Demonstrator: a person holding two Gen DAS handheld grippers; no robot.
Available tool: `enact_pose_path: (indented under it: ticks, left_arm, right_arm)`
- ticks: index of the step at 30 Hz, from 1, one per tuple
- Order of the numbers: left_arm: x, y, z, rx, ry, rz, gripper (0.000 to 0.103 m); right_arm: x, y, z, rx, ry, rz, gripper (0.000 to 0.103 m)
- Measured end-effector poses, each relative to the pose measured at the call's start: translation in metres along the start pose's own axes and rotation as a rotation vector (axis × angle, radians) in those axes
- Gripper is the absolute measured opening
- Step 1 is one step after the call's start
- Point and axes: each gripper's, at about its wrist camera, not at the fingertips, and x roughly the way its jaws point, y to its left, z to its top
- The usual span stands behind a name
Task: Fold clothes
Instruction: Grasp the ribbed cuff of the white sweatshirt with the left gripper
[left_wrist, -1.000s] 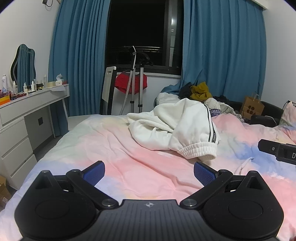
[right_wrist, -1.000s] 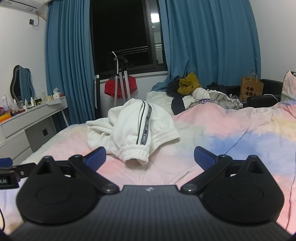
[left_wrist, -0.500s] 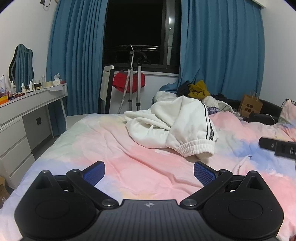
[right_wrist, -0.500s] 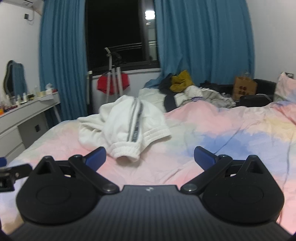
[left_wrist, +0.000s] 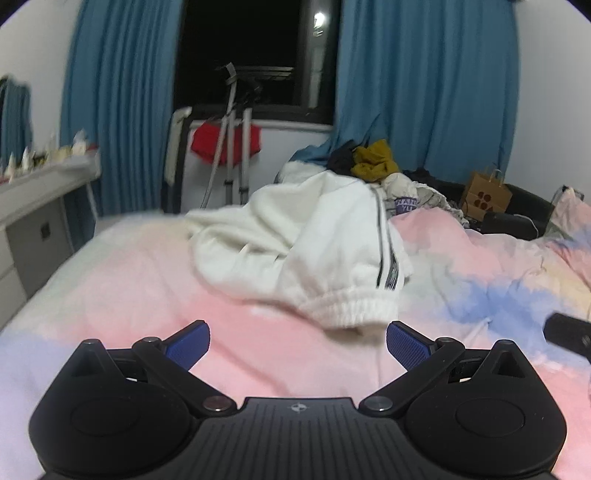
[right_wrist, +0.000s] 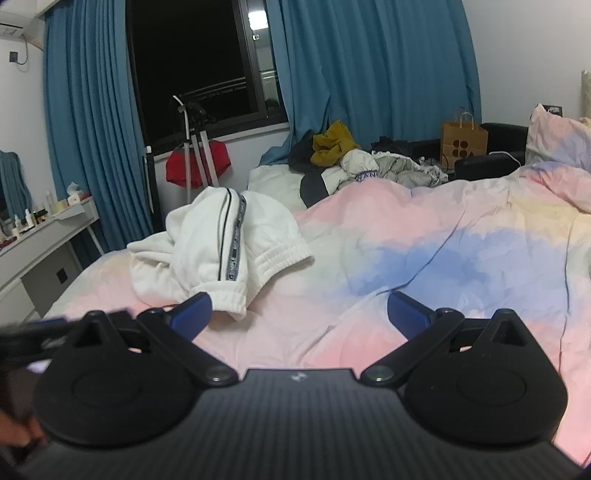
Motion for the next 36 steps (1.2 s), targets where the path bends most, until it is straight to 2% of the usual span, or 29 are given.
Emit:
enact_pose_path:
  ticks: [4,8,11,12,14,16,18,19,24,26,27,28,32,35,36]
  left_arm:
    - [0.046,-0.021,0.01,0.03,0.002,-0.014,0.103]
    - [0.102,-0.04,0.013,0.069,0.016,0.017,0.102]
    - [0.142,-0.05,0.013,0.075,0.039,0.018,0.095]
    - [0.151,-0.051,0.012,0.064,0.045,0.001,0.092]
    - [0.164,-0.053,0.014,0.033,0.054,-0.037,0.078]
    - [0.167,-0.054,0.017,0.015,0.057,-0.051,0.059]
    - [0.166,-0.055,0.02,0.001,0.053,-0.055,0.045]
    - [0.165,-0.054,0.021,-0.009,0.056,-0.059,0.045]
    - [0.143,-0.047,0.02,-0.036,0.069,-0.087,0.046]
    - [0.13,-0.048,0.017,-0.03,0.063,-0.107,0.06]
    - [0.124,-0.049,0.016,-0.026,0.059,-0.121,0.075]
    - [0.119,-0.051,0.014,-0.017,0.049,-0.129,0.085]
    - [0.108,-0.078,0.006,0.097,-0.007,-0.094,0.088]
    - [0.12,-0.102,0.0,0.173,0.012,-0.102,0.088]
    - [0.128,-0.108,-0.003,0.192,0.021,-0.082,0.088]
  right_arm:
    - [0.011,-0.015,0.0,0.032,-0.001,-0.023,0.103]
    - [0.025,-0.034,0.0,0.071,-0.015,-0.084,0.103]
    - [0.041,-0.05,-0.003,0.121,0.001,-0.105,0.103]
    - [0.046,-0.054,-0.004,0.137,0.006,-0.105,0.103]
    - [0.056,-0.057,-0.007,0.146,0.018,-0.103,0.103]
    - [0.064,-0.057,-0.01,0.144,0.031,-0.1,0.103]
    - [0.07,-0.057,-0.012,0.147,0.045,-0.098,0.103]
    - [0.07,-0.057,-0.011,0.154,0.048,-0.097,0.103]
    - [0.058,-0.054,-0.008,0.165,0.046,-0.097,0.103]
    - [0.05,-0.052,-0.007,0.154,0.034,-0.1,0.103]
    - [0.048,-0.051,-0.006,0.149,0.029,-0.105,0.103]
    - [0.047,-0.051,-0.005,0.144,0.025,-0.112,0.103]
    - [0.044,-0.054,-0.004,0.146,0.015,-0.145,0.103]
    - [0.046,-0.063,-0.005,0.179,0.021,-0.165,0.103]
    - [0.048,-0.066,-0.006,0.193,0.024,-0.169,0.103]
